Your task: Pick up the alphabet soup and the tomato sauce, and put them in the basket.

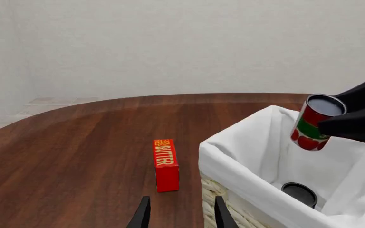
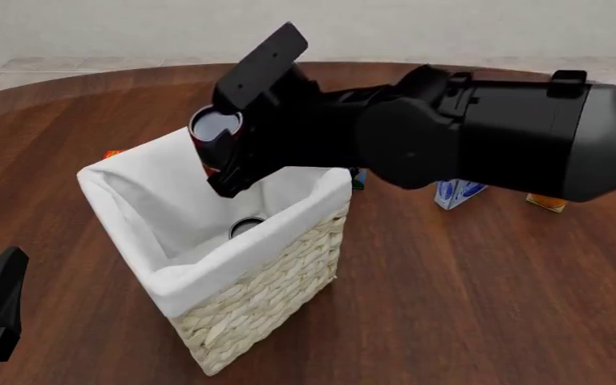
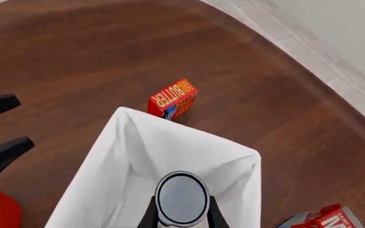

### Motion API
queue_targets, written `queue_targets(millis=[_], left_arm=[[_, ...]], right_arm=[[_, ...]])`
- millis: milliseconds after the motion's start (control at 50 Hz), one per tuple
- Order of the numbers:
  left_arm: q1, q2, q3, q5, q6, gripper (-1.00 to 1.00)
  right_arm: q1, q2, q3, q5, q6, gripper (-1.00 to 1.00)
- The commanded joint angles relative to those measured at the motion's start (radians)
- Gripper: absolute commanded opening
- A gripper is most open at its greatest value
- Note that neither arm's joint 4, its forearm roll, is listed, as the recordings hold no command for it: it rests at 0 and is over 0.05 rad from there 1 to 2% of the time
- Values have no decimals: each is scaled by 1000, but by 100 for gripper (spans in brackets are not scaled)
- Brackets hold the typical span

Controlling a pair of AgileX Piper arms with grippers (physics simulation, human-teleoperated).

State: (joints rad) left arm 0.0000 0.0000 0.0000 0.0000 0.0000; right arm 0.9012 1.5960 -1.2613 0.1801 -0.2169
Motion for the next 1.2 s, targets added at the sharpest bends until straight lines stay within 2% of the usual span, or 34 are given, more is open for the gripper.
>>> queue_targets(millis=[20,1200], left_arm=[[0,0,0,0,0,100],[0,0,0,0,0,100]], right_arm=[[11,16,-12,11,16,-100],[71,121,-74,62,7,-100]])
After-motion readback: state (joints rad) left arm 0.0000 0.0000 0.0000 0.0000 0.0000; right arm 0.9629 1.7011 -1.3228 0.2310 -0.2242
